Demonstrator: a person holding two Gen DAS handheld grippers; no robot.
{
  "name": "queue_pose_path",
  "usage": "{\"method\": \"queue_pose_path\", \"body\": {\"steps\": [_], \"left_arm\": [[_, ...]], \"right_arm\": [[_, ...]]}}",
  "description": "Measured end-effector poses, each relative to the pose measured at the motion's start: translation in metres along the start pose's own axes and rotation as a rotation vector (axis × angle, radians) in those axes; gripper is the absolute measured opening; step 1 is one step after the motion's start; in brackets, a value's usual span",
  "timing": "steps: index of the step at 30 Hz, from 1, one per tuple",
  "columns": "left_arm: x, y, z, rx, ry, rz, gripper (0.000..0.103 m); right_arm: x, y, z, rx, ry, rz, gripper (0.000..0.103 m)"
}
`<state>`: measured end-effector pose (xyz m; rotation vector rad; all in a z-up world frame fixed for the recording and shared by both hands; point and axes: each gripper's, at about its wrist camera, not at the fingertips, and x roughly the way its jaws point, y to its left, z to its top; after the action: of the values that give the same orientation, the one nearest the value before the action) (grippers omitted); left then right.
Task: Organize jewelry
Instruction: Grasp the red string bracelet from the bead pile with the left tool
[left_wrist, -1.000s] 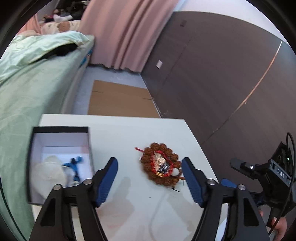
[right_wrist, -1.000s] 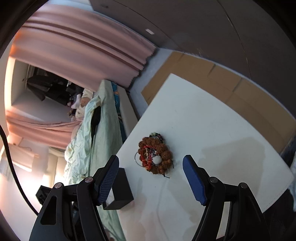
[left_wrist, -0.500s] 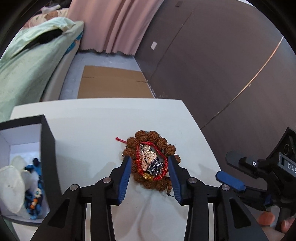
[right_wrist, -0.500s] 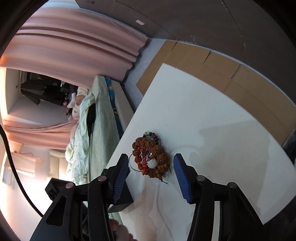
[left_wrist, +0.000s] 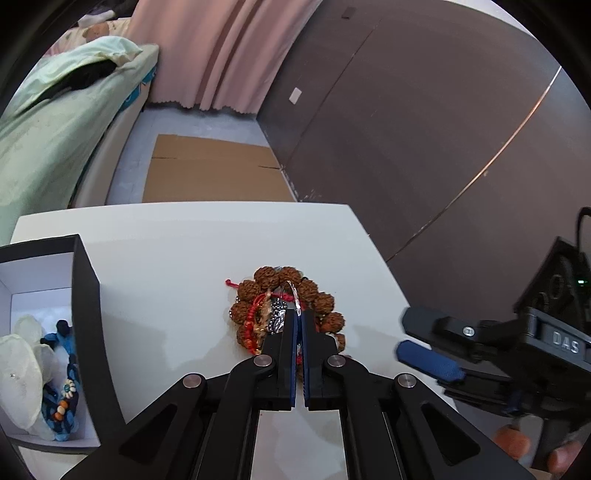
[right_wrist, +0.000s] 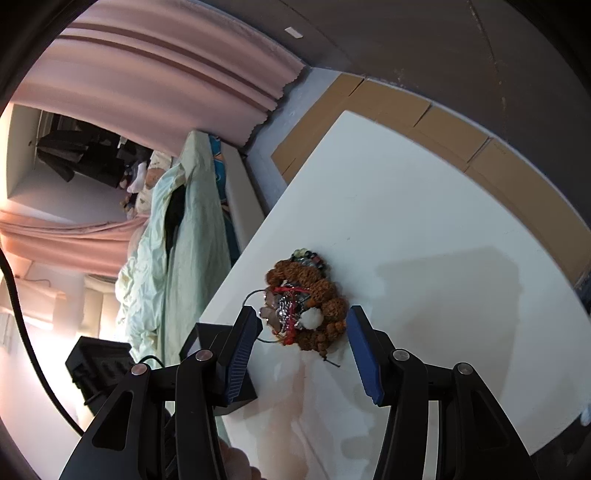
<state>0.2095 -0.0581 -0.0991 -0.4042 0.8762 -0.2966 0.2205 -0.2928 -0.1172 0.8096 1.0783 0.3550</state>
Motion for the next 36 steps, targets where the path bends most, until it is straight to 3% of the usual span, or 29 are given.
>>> {"method": "queue_pose_path", "body": {"steps": [3, 9, 11, 16, 19, 30, 36], "left_arm": [[-0.009, 0.001, 0.002, -0.009, -0.020, -0.028, 0.001], [-0.028, 0.004, 0.010, -0.025, -0.057, -0.057, 0.001], [-0.032, 0.008, 0.013, -0.036, -0.064, -0.065, 0.001], [-0.044, 0.016, 0.019, -0.056, -0.086, -0.071, 0.001], [-0.052, 0.024, 0.022, -0.067, -0.104, -0.062, 0.001], [-0.067, 0.044, 0.028, -0.102, -0.131, -0.041, 0.001], [-0.074, 0.051, 0.028, -0.112, -0.141, -0.040, 0.001]], "right_arm": [[0.006, 0.004, -0.001, -0.001, 0.016, 0.045, 0.053], [0.016, 0.014, -0.006, -0.034, 0.020, 0.018, 0.053], [0.019, 0.016, -0.008, -0.035, 0.025, 0.018, 0.046], [0.028, 0.020, -0.009, -0.042, 0.040, 0.015, 0.043], [0.038, 0.022, -0.013, -0.039, 0.072, 0.013, 0.034], [0.071, 0.016, -0.031, 0.024, 0.192, 0.030, 0.033], [0.080, 0.012, -0.033, 0.084, 0.183, 0.031, 0.033]]}}
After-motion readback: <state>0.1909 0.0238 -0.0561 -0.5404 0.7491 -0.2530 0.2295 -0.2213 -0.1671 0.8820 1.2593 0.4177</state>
